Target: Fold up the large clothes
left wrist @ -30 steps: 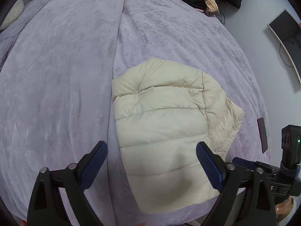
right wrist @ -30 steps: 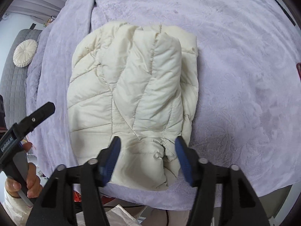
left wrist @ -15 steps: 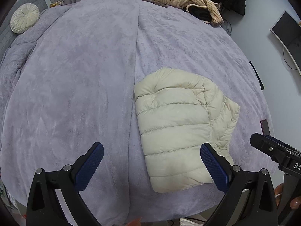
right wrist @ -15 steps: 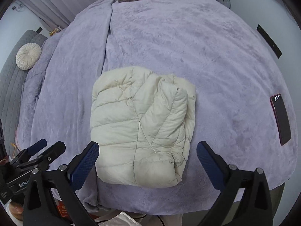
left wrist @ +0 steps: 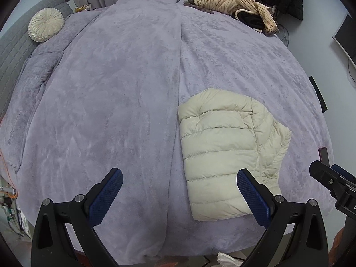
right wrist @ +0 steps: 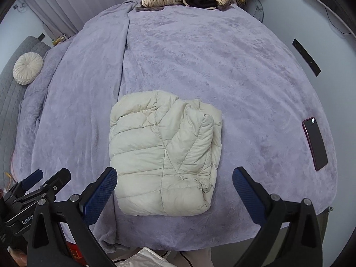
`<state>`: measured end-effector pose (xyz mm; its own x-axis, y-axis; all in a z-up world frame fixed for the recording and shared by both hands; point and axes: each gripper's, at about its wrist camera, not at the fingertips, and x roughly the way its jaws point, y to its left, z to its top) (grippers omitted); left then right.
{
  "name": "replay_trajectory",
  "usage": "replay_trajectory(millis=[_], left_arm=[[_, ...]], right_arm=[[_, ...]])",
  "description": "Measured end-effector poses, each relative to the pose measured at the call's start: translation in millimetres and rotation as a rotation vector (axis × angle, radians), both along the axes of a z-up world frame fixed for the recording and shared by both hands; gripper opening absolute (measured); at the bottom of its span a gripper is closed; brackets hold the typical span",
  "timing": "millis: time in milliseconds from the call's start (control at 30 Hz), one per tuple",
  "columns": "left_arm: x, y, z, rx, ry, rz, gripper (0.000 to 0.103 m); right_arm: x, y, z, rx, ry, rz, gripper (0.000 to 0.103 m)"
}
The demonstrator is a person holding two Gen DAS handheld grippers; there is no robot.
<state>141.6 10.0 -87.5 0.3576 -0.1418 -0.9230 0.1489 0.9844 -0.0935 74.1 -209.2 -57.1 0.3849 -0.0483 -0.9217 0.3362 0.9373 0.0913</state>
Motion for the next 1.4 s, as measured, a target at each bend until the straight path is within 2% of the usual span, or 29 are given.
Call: replay_trajectory(millis=[1400], left_arm=[[-12.5, -6.6, 21.7, 0.007, -0.034, -0.037, 0.103]], right_arm=[[-7.1, 5.2, 14.5, -0.059, -0.021, 0.004, 0.103]])
